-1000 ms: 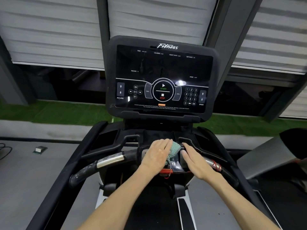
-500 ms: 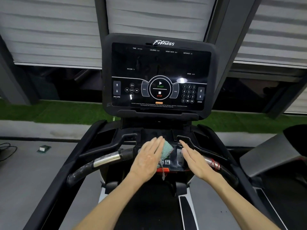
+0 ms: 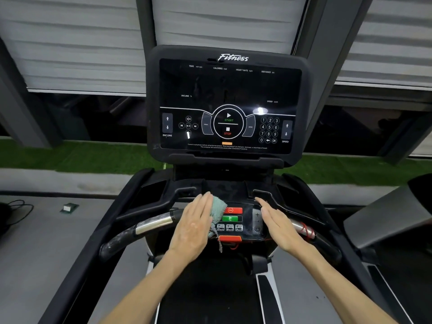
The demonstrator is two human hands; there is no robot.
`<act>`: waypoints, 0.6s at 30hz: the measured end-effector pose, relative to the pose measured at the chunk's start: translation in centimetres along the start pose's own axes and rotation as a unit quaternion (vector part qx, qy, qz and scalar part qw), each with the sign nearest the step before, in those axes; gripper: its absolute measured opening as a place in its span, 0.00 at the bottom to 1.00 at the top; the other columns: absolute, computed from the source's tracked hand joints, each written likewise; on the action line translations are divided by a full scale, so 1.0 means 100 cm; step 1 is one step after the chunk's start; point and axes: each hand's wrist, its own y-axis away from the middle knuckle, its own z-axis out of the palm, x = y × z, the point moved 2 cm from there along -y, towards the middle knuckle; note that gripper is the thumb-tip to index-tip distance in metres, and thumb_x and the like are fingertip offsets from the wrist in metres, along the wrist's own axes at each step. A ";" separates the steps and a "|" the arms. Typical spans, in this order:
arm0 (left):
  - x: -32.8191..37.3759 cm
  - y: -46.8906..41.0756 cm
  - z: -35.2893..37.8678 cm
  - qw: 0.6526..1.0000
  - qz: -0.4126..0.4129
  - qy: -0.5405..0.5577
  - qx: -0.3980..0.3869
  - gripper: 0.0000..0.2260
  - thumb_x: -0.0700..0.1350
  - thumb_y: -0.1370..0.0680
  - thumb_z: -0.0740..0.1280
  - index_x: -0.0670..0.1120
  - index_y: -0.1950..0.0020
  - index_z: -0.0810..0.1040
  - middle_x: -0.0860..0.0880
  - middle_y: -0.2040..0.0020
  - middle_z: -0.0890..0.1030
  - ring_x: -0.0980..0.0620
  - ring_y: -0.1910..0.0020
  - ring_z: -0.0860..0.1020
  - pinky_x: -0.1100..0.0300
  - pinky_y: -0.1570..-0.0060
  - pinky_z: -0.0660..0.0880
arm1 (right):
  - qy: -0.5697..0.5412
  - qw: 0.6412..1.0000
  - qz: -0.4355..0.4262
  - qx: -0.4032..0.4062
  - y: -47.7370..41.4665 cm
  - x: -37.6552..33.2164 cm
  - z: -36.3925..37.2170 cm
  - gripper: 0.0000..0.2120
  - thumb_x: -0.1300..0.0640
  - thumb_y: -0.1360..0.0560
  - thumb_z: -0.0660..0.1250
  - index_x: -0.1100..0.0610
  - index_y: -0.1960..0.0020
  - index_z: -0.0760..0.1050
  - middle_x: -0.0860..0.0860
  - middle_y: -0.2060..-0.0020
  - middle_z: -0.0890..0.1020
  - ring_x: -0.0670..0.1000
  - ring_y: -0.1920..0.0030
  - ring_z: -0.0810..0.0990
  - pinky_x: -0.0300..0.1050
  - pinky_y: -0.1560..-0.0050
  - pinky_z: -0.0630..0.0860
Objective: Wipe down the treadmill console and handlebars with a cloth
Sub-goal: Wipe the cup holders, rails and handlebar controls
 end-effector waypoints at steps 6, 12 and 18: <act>-0.001 0.021 0.009 0.997 0.046 -0.048 -0.034 0.26 0.46 0.17 0.50 0.41 0.20 0.51 0.44 0.20 0.52 0.48 0.21 0.51 0.51 0.24 0.55 | -0.020 1.000 0.000 -0.012 -0.001 0.006 -0.003 0.24 0.41 0.18 0.46 0.44 0.24 0.59 0.41 0.35 0.73 0.31 0.39 0.67 0.25 0.41 0.59; -0.013 0.051 0.016 0.995 0.080 -0.053 -0.041 0.25 0.45 0.18 0.52 0.41 0.21 0.57 0.43 0.21 0.56 0.47 0.22 0.57 0.49 0.28 0.58 | 0.007 1.000 0.004 0.004 -0.004 0.007 0.001 0.23 0.44 0.17 0.46 0.46 0.23 0.58 0.40 0.39 0.75 0.26 0.44 0.67 0.15 0.47 0.52; 0.010 0.019 0.007 0.990 0.108 -0.078 -0.055 0.26 0.49 0.16 0.48 0.41 0.20 0.52 0.43 0.20 0.53 0.46 0.21 0.52 0.51 0.24 0.55 | 0.022 1.000 0.000 0.009 -0.002 0.006 0.002 0.22 0.48 0.16 0.47 0.47 0.23 0.58 0.60 0.40 0.78 0.52 0.38 0.73 0.14 0.48 0.52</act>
